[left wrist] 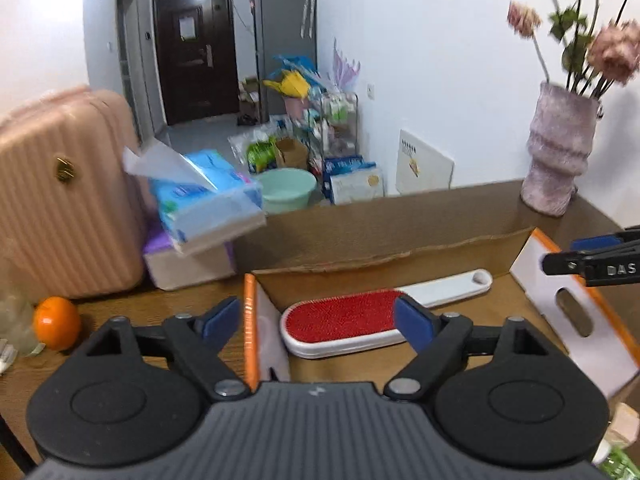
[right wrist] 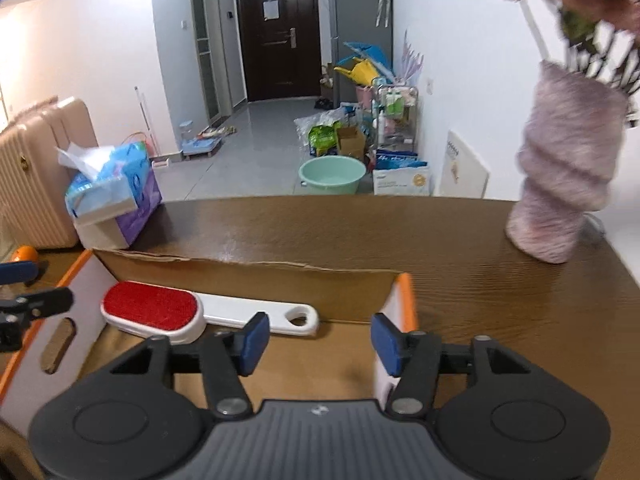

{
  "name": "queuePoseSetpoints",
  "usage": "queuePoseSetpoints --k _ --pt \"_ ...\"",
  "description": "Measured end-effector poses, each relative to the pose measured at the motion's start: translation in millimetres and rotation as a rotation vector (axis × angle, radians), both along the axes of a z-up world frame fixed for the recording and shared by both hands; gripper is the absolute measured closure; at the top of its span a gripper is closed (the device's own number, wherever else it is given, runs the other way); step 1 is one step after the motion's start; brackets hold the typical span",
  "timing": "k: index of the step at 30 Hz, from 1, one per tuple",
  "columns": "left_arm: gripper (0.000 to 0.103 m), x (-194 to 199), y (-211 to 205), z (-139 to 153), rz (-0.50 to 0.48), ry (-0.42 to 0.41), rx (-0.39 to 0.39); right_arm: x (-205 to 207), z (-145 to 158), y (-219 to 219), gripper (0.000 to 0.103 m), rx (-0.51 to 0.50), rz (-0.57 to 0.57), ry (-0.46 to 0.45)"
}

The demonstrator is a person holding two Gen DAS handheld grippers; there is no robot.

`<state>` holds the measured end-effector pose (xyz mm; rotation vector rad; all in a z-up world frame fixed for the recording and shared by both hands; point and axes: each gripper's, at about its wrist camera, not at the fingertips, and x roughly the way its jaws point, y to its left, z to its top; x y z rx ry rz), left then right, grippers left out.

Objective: Organize rigid objects
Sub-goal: 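Carry the lint brush with the left tool into the cardboard box and release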

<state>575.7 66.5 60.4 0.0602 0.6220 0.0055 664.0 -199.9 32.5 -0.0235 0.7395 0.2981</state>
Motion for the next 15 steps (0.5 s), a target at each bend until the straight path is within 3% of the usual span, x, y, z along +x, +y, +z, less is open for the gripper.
queuePoseSetpoints --k 7,15 --pt "0.008 -77.1 -1.2 46.0 0.014 -0.063 0.049 -67.0 52.1 -46.2 0.034 0.109 -0.018 0.001" --pt "0.001 -158.8 -6.2 69.0 0.023 -0.140 0.058 -145.8 83.8 -62.5 0.024 0.120 -0.007 -0.054"
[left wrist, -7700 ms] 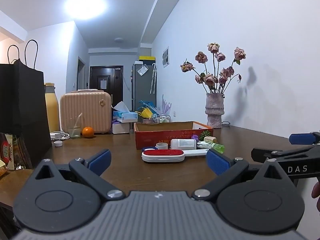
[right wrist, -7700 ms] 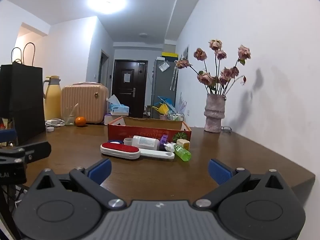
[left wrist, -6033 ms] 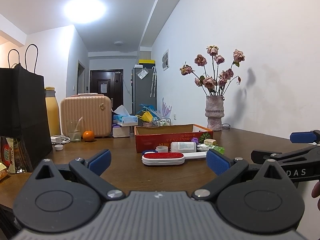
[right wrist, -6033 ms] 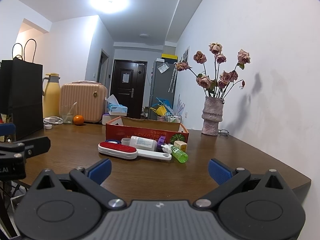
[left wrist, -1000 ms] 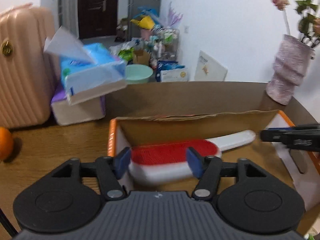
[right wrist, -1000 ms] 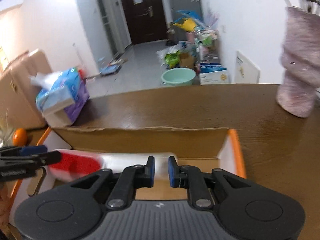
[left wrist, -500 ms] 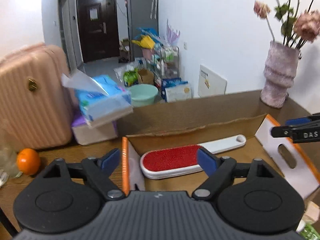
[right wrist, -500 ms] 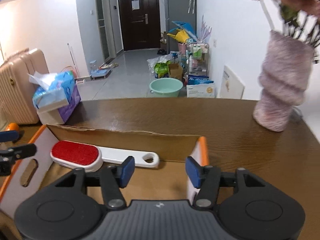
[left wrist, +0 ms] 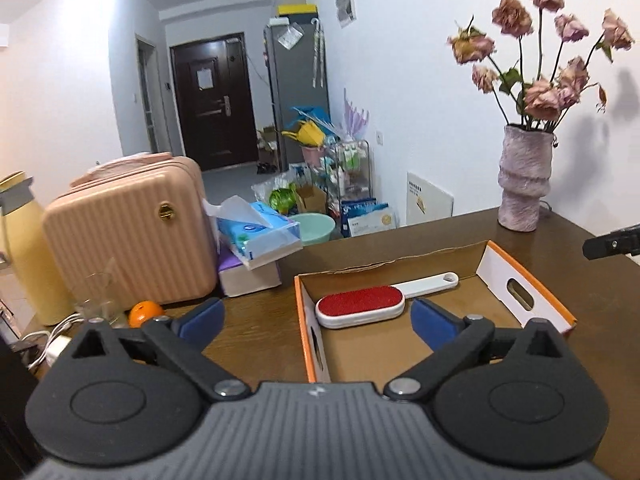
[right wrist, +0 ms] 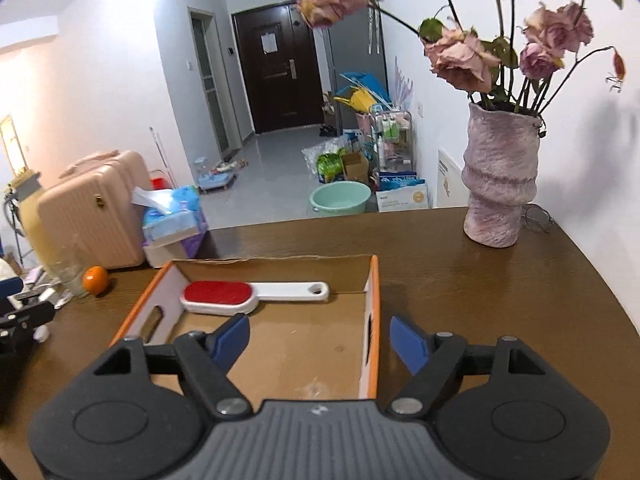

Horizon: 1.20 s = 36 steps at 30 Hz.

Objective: Organize rigid objects
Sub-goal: 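Grasp the blue bottle cap with the left tool while the right tool grasps the green spray bottle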

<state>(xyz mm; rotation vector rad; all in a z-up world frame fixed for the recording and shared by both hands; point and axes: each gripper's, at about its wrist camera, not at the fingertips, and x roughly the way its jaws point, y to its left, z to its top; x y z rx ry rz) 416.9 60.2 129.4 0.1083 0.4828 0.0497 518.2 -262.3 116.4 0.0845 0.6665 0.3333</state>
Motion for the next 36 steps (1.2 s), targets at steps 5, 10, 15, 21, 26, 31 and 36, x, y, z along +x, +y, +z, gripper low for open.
queuePoseSetpoints --k 5,10,15,21,26,31,36 --pt "0.000 -52.9 -7.3 -3.8 0.015 -0.086 0.043 -49.3 -4.3 1.4 0.023 -0.013 -0.006 -0.057" --pt "0.000 -111.2 -16.2 -16.2 0.007 -0.177 0.076 -111.2 -17.1 2.7 0.019 -0.045 -0.022 -0.192" --pt "0.000 -172.6 -27.4 -47.3 0.023 -0.220 0.012 -176.6 -36.2 5.8 0.017 -0.060 -0.029 -0.308" --pt "0.000 -237.4 -36.2 -96.4 0.095 -0.260 -0.048 -259.7 -76.0 9.3 0.003 -0.017 -0.092 -0.420" --pt "0.000 -280.5 -35.2 -127.3 0.118 -0.236 -0.090 -312.7 -111.0 11.5 0.000 -0.040 -0.107 -0.454" --pt "0.000 -294.9 -40.0 -141.5 0.062 -0.241 -0.052 -344.6 -136.4 11.7 0.000 -0.023 -0.129 -0.396" --pt "0.000 -283.4 -43.7 -150.2 0.059 -0.191 -0.101 -357.6 -149.1 15.7 0.000 -0.049 -0.111 -0.376"
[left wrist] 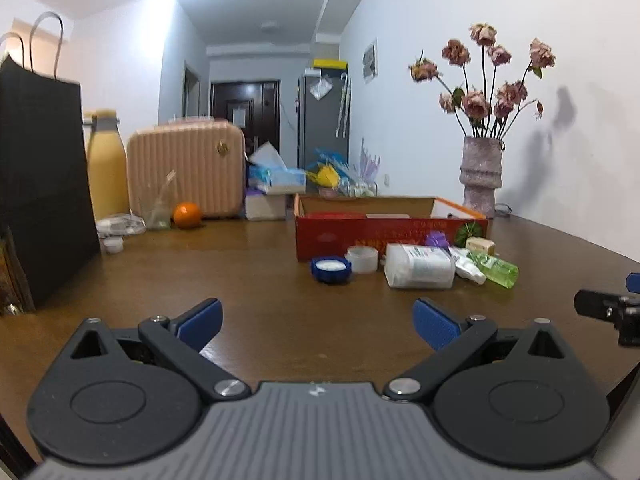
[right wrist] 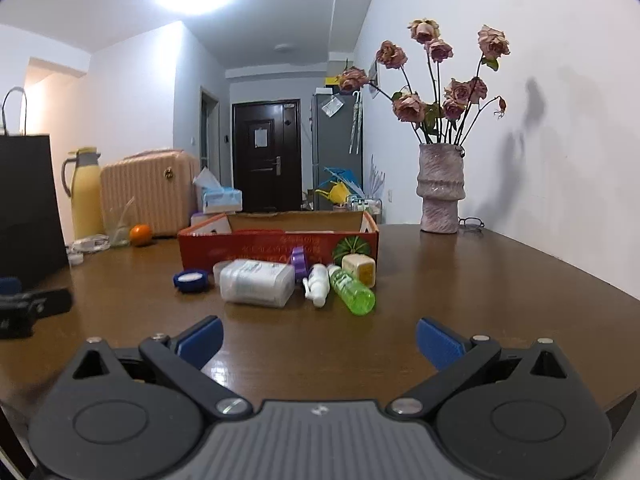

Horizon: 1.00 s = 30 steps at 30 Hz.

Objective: Organize rigid objects
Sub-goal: 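Grasp the blue bottle cap with the left tool while the right tool grasps the green spray bottle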

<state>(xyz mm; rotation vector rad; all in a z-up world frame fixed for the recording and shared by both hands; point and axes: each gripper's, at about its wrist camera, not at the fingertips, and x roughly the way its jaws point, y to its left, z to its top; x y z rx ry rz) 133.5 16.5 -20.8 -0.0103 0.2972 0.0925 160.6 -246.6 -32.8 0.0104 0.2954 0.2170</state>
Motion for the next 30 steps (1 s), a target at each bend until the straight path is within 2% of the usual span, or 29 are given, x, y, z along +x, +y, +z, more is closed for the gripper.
queuePoseSetpoints --k 8,11,13,17,19,21,22,24,26,30 --pt "0.000 31.2 -7.6 -12.6 -0.002 0.095 0.037 21.9 -7.4 1.6 0.003 -0.042 -0.006 0.068" --pt "0.000 52.4 -2.8 -9.8 0.017 0.132 0.031 39.3 -5.8 -1.8 0.013 -0.043 0.005 0.103" --pt "0.000 69.5 2.1 -6.5 0.006 0.148 0.021 55.8 -1.8 -5.5 0.016 -0.040 0.013 0.110" --pt "0.000 117.8 13.2 1.1 -0.054 0.181 0.006 99.1 6.7 -10.9 0.036 -0.052 0.027 0.121" --pt "0.003 147.8 19.9 2.5 -0.087 0.200 -0.015 126.6 10.9 -11.7 0.041 -0.065 0.040 0.137" --pt "0.016 176.8 24.8 -0.4 -0.090 0.240 -0.022 150.9 12.8 -13.2 0.044 -0.068 0.061 0.157" --pt "0.019 194.6 28.8 -2.6 -0.089 0.277 -0.036 165.6 12.9 -12.8 0.046 -0.072 0.077 0.175" --pt "0.020 219.3 35.2 -8.1 -0.115 0.312 -0.062 190.7 10.7 -11.6 0.052 -0.084 0.088 0.207" --pt "0.021 239.9 37.4 -13.3 -0.094 0.331 -0.045 212.3 6.3 -10.1 0.055 -0.095 0.094 0.239" --pt "0.026 260.2 39.6 -21.8 -0.137 0.341 -0.043 240.5 -5.4 -7.7 0.058 -0.107 0.105 0.282"
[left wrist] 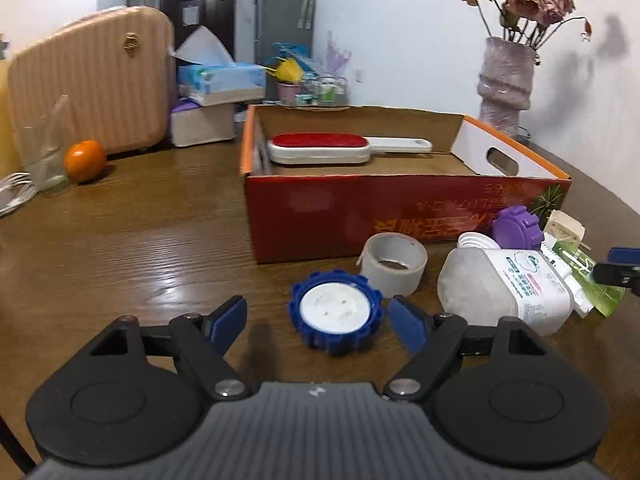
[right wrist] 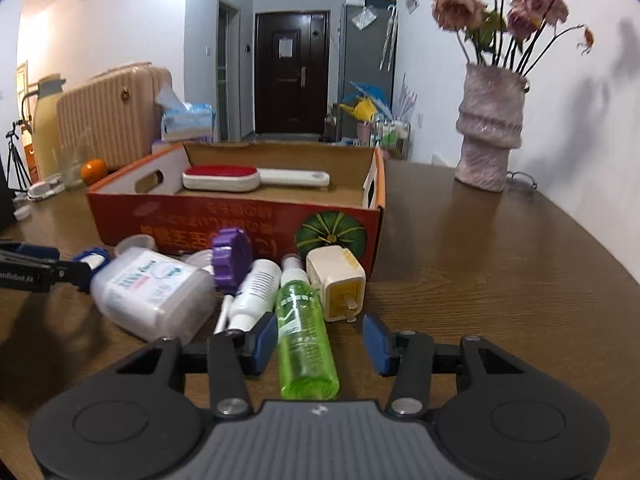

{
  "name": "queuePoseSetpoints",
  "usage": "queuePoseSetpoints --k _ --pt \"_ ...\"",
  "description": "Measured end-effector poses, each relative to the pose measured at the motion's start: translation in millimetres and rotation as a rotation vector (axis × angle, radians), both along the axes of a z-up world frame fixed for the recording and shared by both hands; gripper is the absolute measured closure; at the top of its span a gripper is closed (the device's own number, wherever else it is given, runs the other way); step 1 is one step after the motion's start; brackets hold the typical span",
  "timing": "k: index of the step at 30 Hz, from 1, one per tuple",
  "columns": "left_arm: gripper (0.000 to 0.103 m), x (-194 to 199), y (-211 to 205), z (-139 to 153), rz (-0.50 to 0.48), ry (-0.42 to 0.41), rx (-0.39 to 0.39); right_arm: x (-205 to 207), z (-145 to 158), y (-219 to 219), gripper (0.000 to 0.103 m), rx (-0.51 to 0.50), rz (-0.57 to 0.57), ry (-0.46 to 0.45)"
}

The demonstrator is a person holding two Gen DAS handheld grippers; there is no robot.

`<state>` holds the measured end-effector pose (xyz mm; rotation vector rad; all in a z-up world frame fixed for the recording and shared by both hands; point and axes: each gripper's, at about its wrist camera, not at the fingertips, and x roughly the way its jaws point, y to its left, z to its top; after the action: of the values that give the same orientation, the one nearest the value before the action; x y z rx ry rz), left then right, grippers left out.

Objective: Organize rigid objects
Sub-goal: 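Grasp the blue bottle cap with the left tool while the right tool grasps the green spray bottle, then carry the green spray bottle with the right tool into the box and release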

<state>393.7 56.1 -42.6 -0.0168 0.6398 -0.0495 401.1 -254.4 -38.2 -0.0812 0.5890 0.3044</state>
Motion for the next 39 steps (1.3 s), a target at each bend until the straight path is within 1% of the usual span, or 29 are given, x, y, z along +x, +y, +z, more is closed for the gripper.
queuePoseSetpoints --k 2,4,5,6,10,11,12,13,14,15,16,17,18,19,20,21,22,24,25,28,30,33,35,37,39 --pt "0.030 5.9 0.4 -4.0 -0.006 0.011 -0.007 6.8 -4.0 -0.8 0.059 0.019 0.009 0.017" --pt "0.036 9.1 1.8 -7.1 -0.015 0.025 -0.021 11.7 -8.4 0.0 0.061 0.038 0.020 0.041" --pt "0.044 8.7 1.9 -6.8 -0.019 0.022 -0.026 12.4 -10.5 1.4 0.064 0.035 0.026 0.047" --pt "0.049 7.5 1.6 -6.4 -0.025 0.015 -0.025 13.2 -12.2 3.2 0.070 0.032 0.033 0.053" --pt "0.049 -0.6 -5.5 -6.1 -0.042 0.012 0.011 10.3 -14.2 7.3 0.072 0.030 0.040 0.058" --pt "0.049 -3.8 -8.8 -4.8 -0.055 0.019 0.035 8.9 -14.0 7.2 0.073 0.037 0.039 0.060" --pt "0.049 -2.8 -12.7 -1.1 -0.079 0.032 0.067 6.6 -13.3 6.3 0.073 0.048 0.035 0.060" --pt "0.049 0.7 -17.8 11.5 -0.072 0.021 0.109 2.5 -12.7 5.1 0.073 0.059 0.030 0.061" --pt "0.050 -0.3 -23.1 30.3 -0.043 -0.039 0.131 -0.9 -12.0 2.8 0.073 0.067 0.027 0.061" --pt "0.049 -7.1 -26.5 48.4 -0.063 -0.123 0.113 -4.4 -12.2 0.8 0.073 0.076 0.023 0.062" --pt "0.049 -9.2 -29.1 57.4 -0.102 -0.121 0.060 -8.4 -12.1 -0.6 0.073 0.085 0.017 0.065" --pt "0.049 -4.6 -33.1 52.2 -0.124 -0.035 0.052 -12.4 -10.9 -1.9 0.073 0.090 0.010 0.068" --pt "0.049 -3.0 -36.5 41.6 -0.140 0.027 0.073 -17.2 -8.5 -3.3 0.073 0.098 0.003 0.064" --pt "0.049 -6.9 -37.6 34.2 -0.118 0.044 0.110 -23.4 -6.0 -5.1 0.073 0.109 0.001 0.055" --pt "0.049 -11.9 -35.4 33.7 -0.106 0.040 0.107 -28.6 -4.8 -6.9 0.073 0.120 0.001 0.054" --pt "0.049 -18.2 -32.3 35.7 -0.104 0.038 0.085 -31.5 -5.0 -8.2 0.073 0.125 0.001 0.056" --pt "0.049 -25.6 -31.7 37.8 -0.112 0.036 0.078 -35.0 -6.8 -9.1 0.073 0.126 -0.002 0.067" --pt "0.049 -41.2 -34.8 39.3 -0.123 0.024 0.118 -40.4 -9.3 -8.3 0.073 0.115 -0.008 0.082" --pt "0.049 -49.4 -34.7 39.0 -0.123 0.019 0.125 -45.2 -8.6 -7.4 0.073 0.106 -0.008 0.076" --pt "0.049 -74.3 -34.4 29.6 -0.075 0.026 0.087 -62.2 -5.7 -4.9 0.073 0.075 -0.014 0.045" --pt "0.049 -91.9 -36.9 19.5 -0.037 0.020 0.071 -72.8 -6.6 -5.6 0.073 0.089 -0.031 0.051" --pt "0.049 -121.6 -39.4 10.5 0.025 -0.006 0.038 -96.2 -8.9 -1.5 0.073 0.070 -0.044 0.046" --pt "0.049 -142.3 -40.0 10.2 0.065 -0.024 -0.001 -114.6 -9.7 1.0 0.073 0.060 -0.056 0.032" --pt "0.049 -162.0 -42.4 12.3 0.065 -0.051 -0.025 -132.1 -10.1 4.1 0.073 0.048 -0.063 0.018" --pt "0.049 -173.4 -42.9 13.9 0.064 -0.064 -0.019 -146.2 -10.5 5.4 0.073 0.053 -0.064 0.015"
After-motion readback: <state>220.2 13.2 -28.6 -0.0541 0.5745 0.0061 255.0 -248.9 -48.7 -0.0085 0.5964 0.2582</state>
